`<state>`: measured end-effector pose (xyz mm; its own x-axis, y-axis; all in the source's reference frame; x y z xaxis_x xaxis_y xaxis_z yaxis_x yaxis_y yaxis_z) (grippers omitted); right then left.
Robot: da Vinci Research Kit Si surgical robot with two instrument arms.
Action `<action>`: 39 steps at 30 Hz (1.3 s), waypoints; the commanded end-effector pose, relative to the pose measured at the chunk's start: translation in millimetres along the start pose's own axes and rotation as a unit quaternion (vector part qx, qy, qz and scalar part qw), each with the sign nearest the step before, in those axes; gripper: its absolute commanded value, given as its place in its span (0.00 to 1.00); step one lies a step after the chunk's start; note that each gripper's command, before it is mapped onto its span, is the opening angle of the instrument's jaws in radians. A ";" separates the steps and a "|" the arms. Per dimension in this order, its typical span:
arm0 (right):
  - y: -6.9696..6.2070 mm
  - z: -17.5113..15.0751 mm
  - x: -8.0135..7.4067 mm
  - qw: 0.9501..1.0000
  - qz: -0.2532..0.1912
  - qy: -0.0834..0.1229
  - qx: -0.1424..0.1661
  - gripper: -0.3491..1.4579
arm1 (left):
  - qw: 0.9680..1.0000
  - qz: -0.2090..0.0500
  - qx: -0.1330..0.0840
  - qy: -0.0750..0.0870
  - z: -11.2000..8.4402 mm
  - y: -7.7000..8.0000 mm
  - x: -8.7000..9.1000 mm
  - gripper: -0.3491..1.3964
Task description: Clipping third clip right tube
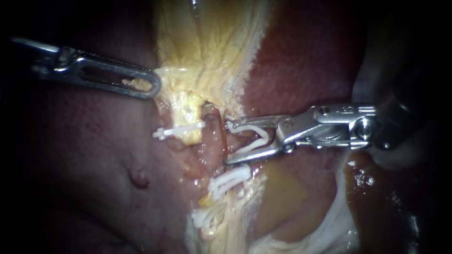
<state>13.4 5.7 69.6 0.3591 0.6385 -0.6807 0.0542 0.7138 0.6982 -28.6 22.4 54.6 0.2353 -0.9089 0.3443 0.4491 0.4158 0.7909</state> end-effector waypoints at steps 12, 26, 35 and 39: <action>0.5 1.9 0.5 0.999 0.018 0.022 0.020 0.47 | 1.000 0.000 -0.001 0.000 0.2 0.0 0.1 0.00; -0.9 1.8 1.7 0.989 0.060 0.097 0.090 0.47 | 1.000 0.000 0.000 0.000 0.2 0.3 0.1 0.00; -2.7 1.4 3.6 0.980 0.074 0.124 0.140 0.47 | 1.000 0.001 0.000 0.000 0.2 0.3 0.1 0.00; -2.8 1.1 4.2 0.978 0.078 0.129 0.142 0.47 | 1.000 0.001 0.000 0.000 0.2 0.4 0.1 0.00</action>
<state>15.8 6.1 64.9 0.1379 0.8115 -0.5678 0.2876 0.5158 0.8070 -28.6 22.4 55.0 0.2355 -0.9085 0.3453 0.4493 0.4168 0.7902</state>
